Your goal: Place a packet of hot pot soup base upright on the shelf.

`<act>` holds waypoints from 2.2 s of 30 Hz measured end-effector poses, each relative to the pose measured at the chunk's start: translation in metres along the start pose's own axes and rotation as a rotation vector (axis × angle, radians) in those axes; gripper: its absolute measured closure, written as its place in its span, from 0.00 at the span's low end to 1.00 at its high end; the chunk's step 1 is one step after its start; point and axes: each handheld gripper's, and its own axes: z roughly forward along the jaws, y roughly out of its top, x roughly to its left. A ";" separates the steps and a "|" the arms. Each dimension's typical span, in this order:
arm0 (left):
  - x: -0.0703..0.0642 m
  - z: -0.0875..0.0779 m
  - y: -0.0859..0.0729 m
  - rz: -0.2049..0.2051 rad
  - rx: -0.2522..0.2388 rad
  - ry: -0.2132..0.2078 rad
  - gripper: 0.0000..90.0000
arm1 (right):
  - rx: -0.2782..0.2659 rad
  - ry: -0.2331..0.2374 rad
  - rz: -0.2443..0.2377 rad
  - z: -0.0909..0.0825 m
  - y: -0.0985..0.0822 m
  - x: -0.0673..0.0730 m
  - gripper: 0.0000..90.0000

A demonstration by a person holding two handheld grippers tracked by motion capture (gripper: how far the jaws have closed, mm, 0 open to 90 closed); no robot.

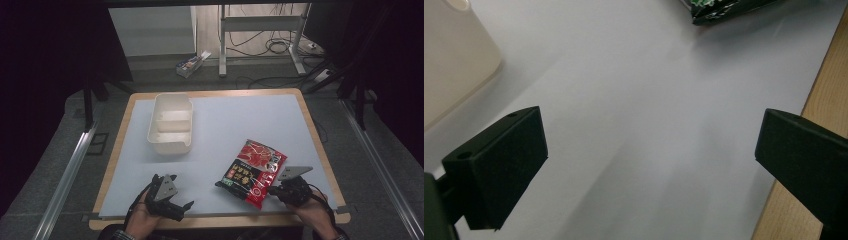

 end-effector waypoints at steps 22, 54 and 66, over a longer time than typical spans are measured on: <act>0.006 0.002 0.002 -0.069 0.015 -0.004 0.02 | -0.054 0.059 -0.100 0.041 0.038 0.026 0.99; 0.020 0.025 0.046 -0.061 -0.062 -0.101 0.49 | -0.127 -0.083 -0.050 0.021 0.036 0.005 0.43; 0.017 0.057 0.075 -0.021 -0.119 -0.155 0.82 | -0.143 -0.153 -0.017 0.013 0.027 -0.013 0.17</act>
